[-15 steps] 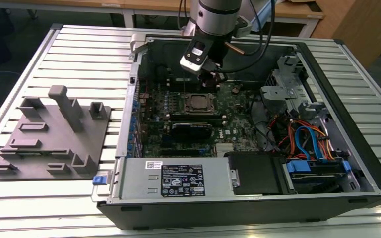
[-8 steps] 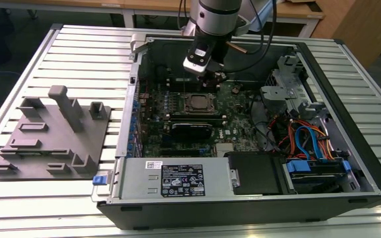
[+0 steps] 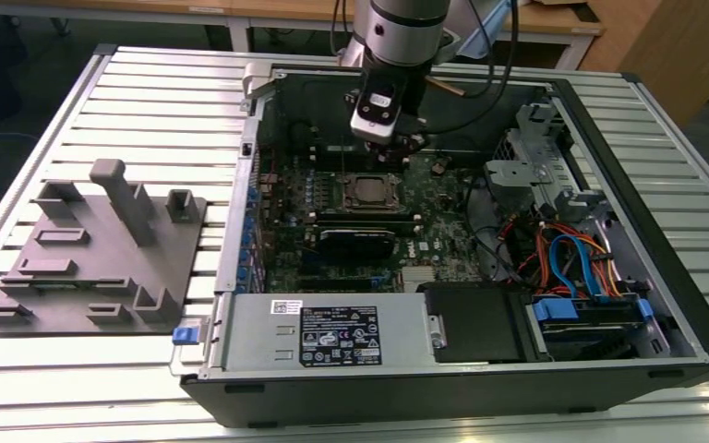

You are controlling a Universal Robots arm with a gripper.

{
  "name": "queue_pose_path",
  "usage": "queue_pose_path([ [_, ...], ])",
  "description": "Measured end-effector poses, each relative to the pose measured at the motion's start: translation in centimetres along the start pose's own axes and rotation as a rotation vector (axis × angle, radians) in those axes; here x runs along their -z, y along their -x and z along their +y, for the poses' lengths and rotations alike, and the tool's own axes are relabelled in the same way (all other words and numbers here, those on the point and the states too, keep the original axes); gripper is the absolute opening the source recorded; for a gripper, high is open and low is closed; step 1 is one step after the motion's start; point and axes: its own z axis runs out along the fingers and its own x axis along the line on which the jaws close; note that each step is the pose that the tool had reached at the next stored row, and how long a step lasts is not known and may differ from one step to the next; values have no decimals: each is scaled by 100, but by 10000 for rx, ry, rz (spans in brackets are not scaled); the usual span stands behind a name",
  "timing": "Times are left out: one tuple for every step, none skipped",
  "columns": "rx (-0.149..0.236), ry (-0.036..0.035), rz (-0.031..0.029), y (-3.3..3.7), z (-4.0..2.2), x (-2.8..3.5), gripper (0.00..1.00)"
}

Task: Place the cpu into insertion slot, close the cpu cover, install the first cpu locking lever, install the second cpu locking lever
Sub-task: 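Install the first cpu locking lever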

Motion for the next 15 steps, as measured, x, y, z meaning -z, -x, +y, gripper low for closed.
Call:
queue_pose_path([
  [142,-6,0,0,0,0,11],
  [287,-11,0,0,0,0,11],
  [441,-16,1,0,0,0,11],
  [600,-21,2,0,0,0,11],
  [758,-25,2,0,0,0,11],
  [923,-31,2,0,0,0,11],
  [1075,-36,3,0,0,0,11],
  [1226,-41,3,0,0,0,11],
  [1374,-47,4,0,0,0,11],
  [1519,-52,4,0,0,0,11],
  [1652,-56,4,0,0,0,11],
  [1777,-60,5,0,0,0,11],
  [1903,-65,5,0,0,0,11],
  [2022,-68,5,0,0,0,11],
  [2135,-73,6,0,0,0,11],
])
